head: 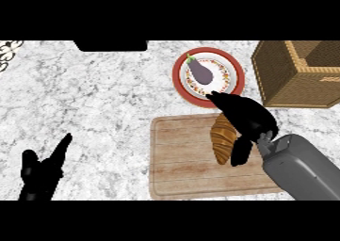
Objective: Pick the croissant from the cutting board and place it in the basket
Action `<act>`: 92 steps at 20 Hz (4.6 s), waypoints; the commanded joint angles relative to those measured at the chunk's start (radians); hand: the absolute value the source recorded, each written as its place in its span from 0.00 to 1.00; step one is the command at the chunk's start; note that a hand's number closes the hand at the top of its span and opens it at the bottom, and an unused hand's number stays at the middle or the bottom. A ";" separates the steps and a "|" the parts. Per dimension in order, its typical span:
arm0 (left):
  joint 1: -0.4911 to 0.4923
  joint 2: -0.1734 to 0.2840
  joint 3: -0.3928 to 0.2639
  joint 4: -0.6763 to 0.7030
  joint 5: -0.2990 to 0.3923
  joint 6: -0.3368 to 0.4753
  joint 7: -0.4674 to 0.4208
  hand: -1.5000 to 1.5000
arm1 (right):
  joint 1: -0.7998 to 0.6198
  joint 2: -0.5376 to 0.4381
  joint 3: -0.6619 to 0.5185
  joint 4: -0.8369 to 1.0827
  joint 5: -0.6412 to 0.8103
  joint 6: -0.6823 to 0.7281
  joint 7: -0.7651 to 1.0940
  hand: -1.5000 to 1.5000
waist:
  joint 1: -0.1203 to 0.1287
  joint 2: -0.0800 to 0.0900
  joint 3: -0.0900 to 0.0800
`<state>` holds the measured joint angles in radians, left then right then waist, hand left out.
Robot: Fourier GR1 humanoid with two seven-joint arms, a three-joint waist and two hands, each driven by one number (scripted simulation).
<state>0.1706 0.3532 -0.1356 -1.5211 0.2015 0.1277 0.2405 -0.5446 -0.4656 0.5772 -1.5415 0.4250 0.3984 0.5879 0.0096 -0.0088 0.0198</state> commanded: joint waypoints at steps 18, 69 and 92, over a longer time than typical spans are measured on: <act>-0.041 -0.069 0.010 0.065 -0.045 -0.013 0.064 0.50 | 0.052 0.126 -0.010 0.115 0.173 0.029 -0.044 0.00 | -0.011 0.009 -0.020; -0.021 -0.108 0.072 0.093 -0.101 -0.074 0.035 0.50 | -0.346 0.254 -0.697 -0.415 0.264 -0.197 0.483 1.00 | -0.018 0.008 -0.021; -0.056 -0.132 0.096 0.118 -0.127 -0.092 0.036 0.50 | -0.370 0.092 -0.924 0.283 0.152 -0.379 -0.003 1.00 | 0.000 0.015 -0.020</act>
<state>0.1341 0.2415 -0.0349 -1.5005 0.0689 0.0471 0.2542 -0.9267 -0.4040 -0.3277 -1.3266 0.5889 0.0777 0.6203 0.0179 -0.0049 0.0197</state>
